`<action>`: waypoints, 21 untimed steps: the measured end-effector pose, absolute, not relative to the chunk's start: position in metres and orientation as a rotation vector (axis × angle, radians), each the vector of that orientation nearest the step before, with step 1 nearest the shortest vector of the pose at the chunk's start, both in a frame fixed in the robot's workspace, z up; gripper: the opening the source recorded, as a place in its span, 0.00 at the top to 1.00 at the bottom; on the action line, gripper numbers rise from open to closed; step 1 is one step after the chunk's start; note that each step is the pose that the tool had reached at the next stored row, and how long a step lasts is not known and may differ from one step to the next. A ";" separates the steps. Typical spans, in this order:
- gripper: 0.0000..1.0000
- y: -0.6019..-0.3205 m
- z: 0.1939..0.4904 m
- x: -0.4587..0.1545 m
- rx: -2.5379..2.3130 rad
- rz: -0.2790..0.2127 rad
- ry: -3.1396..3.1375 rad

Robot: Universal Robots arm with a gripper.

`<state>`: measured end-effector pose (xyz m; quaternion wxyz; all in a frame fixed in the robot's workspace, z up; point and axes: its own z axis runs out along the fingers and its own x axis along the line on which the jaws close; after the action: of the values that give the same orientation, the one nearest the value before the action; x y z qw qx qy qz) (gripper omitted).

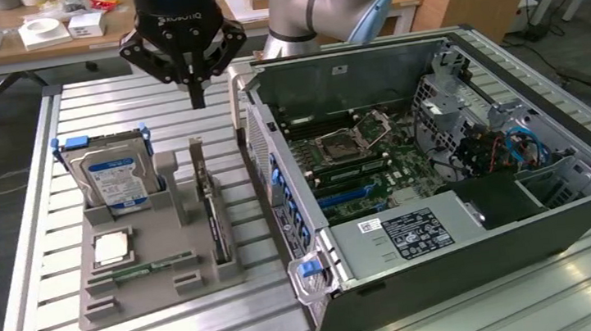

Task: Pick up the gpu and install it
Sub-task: 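Reach for the gpu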

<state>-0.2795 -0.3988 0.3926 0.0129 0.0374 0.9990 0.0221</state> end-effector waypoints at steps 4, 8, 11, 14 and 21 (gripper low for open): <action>0.90 -0.399 0.393 -0.280 0.116 0.069 3.113; 0.90 -0.399 0.393 -0.280 0.117 0.069 3.113; 0.90 -0.399 0.393 -0.282 0.117 0.069 3.113; 0.90 -0.399 0.393 -0.287 0.116 0.069 3.113; 0.90 -0.399 0.393 -0.292 0.116 0.069 3.113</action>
<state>-0.2922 -0.3988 0.3926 0.0129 0.0374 0.9990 0.0221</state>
